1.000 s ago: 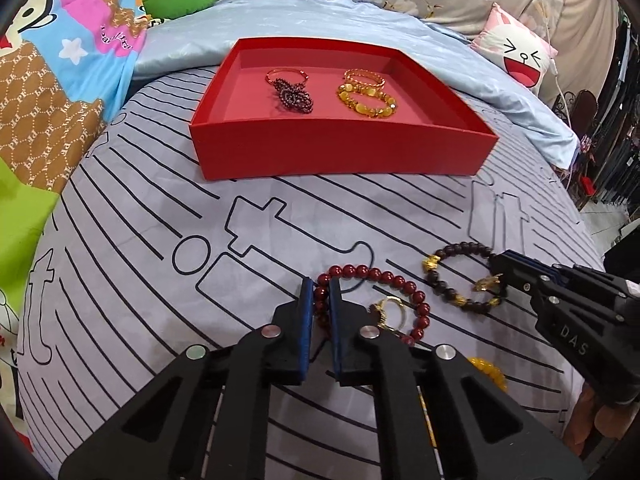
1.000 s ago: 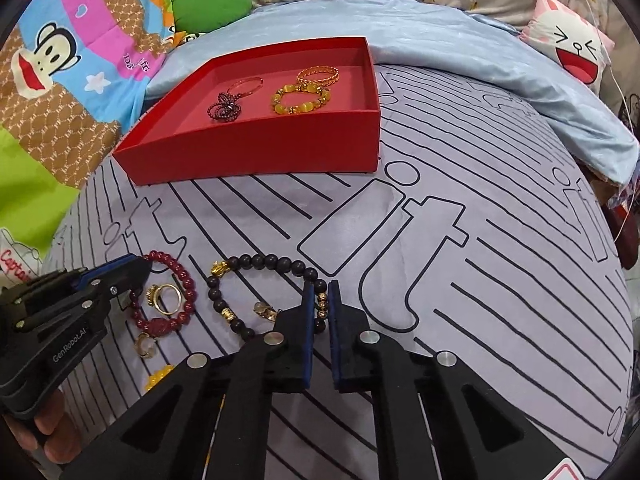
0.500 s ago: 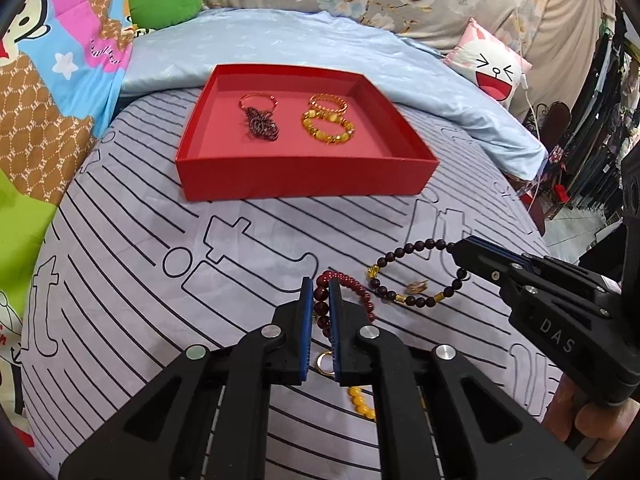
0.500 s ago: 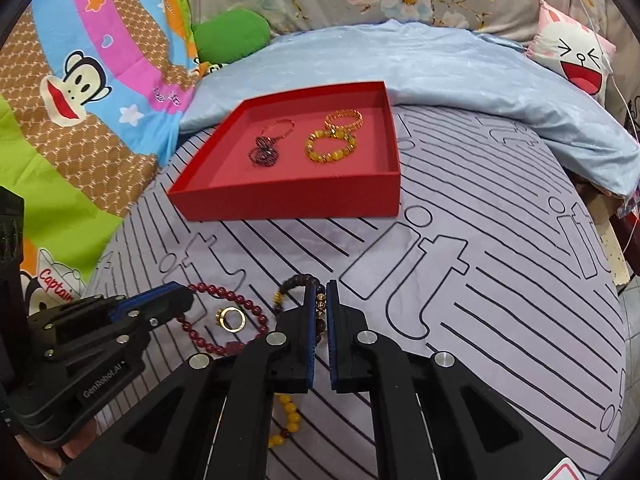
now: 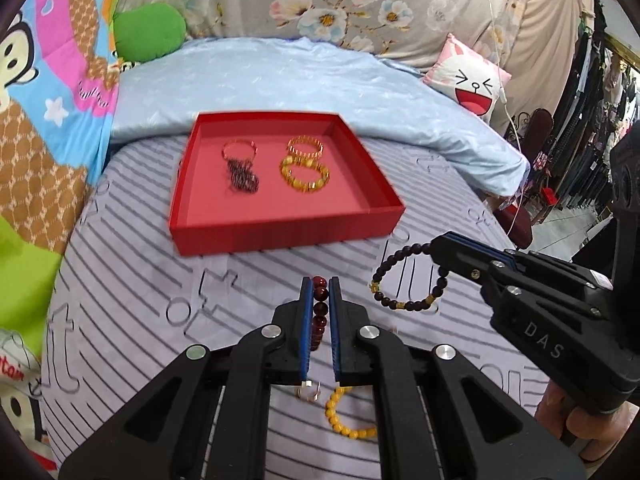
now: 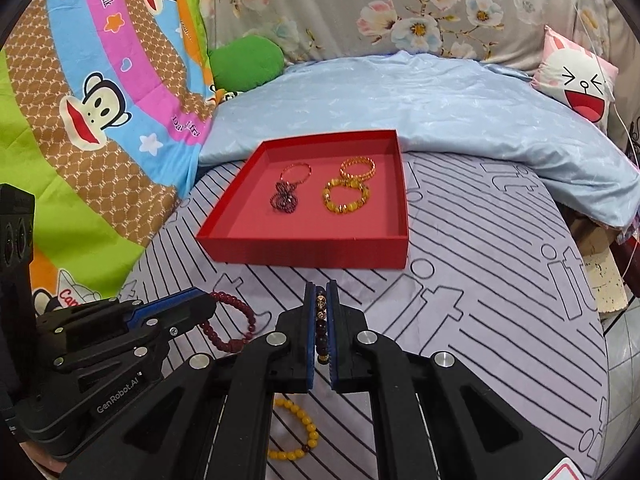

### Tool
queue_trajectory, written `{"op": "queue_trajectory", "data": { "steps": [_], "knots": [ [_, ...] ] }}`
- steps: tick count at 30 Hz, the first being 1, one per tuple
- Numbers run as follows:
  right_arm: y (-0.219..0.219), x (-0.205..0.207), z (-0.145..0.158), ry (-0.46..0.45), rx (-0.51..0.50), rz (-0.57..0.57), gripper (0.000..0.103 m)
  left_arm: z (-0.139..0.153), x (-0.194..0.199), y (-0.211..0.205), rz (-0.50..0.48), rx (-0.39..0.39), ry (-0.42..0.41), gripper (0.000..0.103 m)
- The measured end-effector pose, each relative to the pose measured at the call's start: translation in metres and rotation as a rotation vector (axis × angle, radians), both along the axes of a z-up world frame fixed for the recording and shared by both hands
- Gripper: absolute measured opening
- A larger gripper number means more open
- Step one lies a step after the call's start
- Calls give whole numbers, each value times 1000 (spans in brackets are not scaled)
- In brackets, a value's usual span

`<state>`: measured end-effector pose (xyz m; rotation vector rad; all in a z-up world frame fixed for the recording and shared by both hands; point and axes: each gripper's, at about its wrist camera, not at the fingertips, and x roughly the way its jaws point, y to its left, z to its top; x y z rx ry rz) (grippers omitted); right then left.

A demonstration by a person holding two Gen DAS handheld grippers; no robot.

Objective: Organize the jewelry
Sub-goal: 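Lift both bracelets and carry them over the red tray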

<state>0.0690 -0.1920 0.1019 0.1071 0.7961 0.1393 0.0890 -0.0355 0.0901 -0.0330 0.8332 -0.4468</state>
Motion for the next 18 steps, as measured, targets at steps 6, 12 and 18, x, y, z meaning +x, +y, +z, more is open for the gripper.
{"op": "queue_trajectory", "data": {
  "steps": [6, 12, 18],
  "knots": [
    [4, 38, 23, -53, -21, 15, 5, 28, 32, -5, -13, -25, -67, 7],
    [12, 86, 32, -72, -5, 27, 5, 40, 82, -9, -6, -78, -92, 8],
    [10, 129, -9, 27, 54, 8, 5, -1, 125, -8, 13, -86, -10, 8]
  ]
}}
